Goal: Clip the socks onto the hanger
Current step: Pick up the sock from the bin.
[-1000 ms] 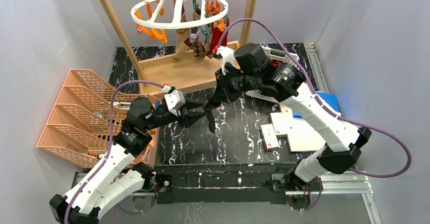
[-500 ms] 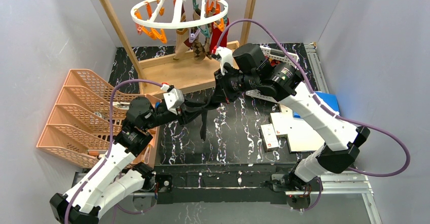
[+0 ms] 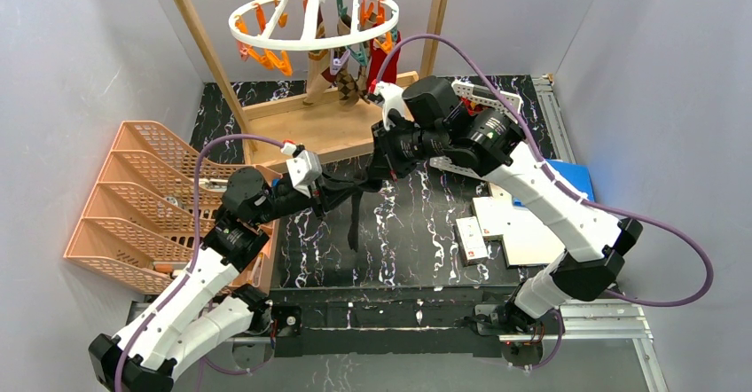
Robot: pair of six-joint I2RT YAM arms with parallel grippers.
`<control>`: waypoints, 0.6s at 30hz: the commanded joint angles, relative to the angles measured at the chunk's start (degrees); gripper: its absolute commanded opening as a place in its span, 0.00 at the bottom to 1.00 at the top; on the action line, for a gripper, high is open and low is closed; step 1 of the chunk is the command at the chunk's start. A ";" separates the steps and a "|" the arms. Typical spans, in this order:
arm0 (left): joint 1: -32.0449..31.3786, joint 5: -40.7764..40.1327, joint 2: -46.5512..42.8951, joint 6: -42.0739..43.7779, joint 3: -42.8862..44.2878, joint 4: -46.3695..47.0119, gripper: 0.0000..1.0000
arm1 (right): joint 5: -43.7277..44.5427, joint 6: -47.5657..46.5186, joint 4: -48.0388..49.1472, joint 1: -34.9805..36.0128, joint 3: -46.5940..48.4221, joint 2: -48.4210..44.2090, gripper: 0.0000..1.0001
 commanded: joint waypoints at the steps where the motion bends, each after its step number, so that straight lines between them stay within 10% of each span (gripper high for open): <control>1: -0.23 0.09 -0.80 -0.84 1.25 1.46 0.00 | 3.25 1.35 1.14 0.21 1.71 0.12 0.01; 7: -0.23 -1.26 -2.13 -0.10 0.78 0.34 0.00 | 5.14 1.39 -0.30 0.22 1.77 -0.54 0.05; 18: -0.23 -1.90 -2.59 -0.41 0.48 0.18 0.00 | 5.02 2.16 -0.91 0.25 3.22 -1.59 0.47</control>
